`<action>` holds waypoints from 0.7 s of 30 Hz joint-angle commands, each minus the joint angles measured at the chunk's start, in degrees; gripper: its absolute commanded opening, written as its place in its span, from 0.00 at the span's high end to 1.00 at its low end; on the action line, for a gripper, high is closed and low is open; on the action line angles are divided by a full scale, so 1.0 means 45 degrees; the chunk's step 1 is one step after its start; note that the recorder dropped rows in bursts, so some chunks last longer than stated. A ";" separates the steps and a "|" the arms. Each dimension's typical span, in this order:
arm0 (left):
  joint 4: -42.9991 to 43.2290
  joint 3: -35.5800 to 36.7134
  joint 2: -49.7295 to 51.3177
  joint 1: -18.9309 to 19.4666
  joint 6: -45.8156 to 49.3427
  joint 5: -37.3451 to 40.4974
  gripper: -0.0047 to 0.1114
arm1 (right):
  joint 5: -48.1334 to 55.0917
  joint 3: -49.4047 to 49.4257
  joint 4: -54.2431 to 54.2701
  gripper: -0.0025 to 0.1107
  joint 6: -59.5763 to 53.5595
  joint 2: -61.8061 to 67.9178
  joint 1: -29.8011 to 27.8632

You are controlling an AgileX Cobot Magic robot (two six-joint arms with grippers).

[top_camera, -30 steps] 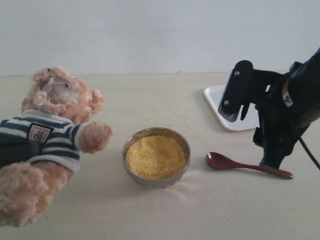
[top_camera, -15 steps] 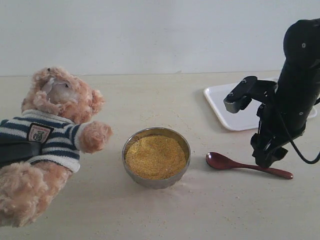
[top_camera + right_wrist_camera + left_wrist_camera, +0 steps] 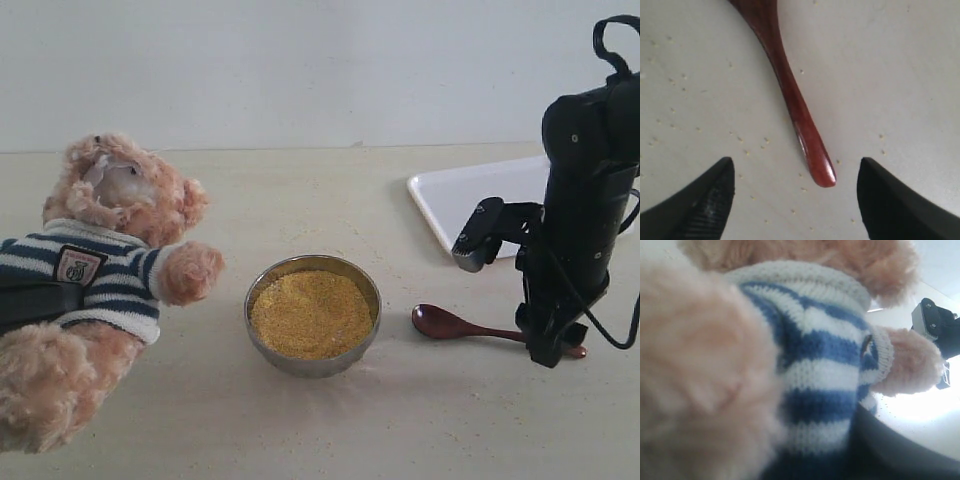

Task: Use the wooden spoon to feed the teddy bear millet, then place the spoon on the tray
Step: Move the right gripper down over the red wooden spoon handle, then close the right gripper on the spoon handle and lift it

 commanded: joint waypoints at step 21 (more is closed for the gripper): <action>-0.0241 0.0005 -0.0092 0.0019 0.0045 0.0181 0.92 | 0.0482 -0.0058 0.1363 0.55 -0.0672 0.1069 -0.0224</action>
